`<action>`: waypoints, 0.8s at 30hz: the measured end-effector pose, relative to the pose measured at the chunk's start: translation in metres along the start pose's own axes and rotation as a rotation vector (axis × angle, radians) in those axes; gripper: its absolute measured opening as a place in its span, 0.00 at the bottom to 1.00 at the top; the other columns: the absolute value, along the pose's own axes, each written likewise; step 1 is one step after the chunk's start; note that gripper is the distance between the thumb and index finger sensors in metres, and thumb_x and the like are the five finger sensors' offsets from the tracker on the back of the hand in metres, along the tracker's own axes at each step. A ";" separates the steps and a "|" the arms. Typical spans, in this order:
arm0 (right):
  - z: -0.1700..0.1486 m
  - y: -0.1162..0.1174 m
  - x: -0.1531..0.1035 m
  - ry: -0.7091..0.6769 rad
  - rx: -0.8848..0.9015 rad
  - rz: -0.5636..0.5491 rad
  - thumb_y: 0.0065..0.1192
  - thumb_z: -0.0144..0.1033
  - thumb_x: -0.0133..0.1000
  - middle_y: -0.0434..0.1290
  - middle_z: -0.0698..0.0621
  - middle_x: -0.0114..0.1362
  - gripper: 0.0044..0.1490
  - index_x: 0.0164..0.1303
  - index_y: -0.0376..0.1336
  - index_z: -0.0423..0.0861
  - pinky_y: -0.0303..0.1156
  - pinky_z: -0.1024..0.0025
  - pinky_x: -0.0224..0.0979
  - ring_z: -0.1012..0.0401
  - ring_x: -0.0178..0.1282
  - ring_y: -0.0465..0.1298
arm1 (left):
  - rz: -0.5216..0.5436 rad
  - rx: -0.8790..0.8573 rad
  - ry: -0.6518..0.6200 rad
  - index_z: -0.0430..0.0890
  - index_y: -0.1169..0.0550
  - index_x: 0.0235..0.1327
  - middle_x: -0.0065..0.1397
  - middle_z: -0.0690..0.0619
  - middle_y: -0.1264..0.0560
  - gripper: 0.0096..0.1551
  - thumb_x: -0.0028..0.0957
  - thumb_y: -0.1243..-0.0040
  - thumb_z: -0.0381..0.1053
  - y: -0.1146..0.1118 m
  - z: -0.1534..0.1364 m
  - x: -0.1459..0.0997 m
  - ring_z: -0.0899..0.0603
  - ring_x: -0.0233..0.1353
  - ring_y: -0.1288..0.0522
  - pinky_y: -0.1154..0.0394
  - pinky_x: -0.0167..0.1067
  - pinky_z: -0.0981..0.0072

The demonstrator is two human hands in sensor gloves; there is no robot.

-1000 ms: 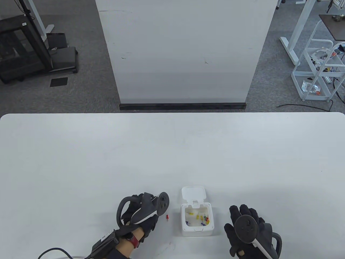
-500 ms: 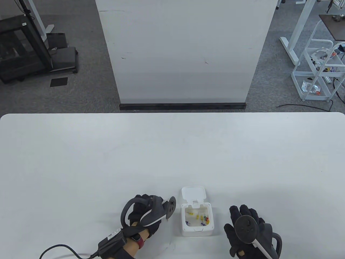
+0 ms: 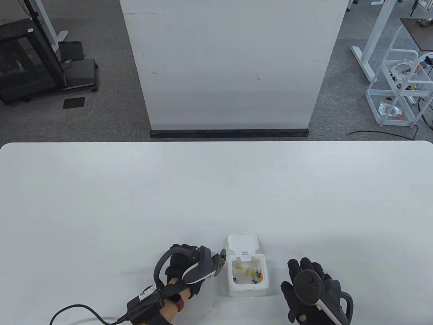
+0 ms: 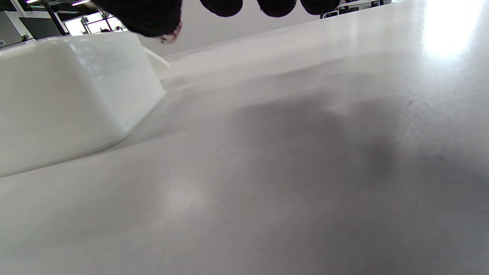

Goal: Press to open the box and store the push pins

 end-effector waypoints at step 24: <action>-0.001 -0.001 -0.001 -0.002 0.012 -0.001 0.56 0.57 0.55 0.47 0.47 0.86 0.44 0.79 0.45 0.56 0.50 0.36 0.81 0.41 0.85 0.49 | 0.258 -0.306 -0.240 0.51 0.21 0.52 0.53 0.54 0.17 0.23 0.46 0.37 0.57 0.082 0.038 -0.045 0.41 0.55 0.18 0.27 0.66 0.43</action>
Point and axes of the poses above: the tracker on the back of each hand, its own z axis roughly to the thumb side, its own x axis roughly from the wrist to the fingertips, y = z × x, the point moved 2 cm from there along x, roughly from the wrist to the fingertips
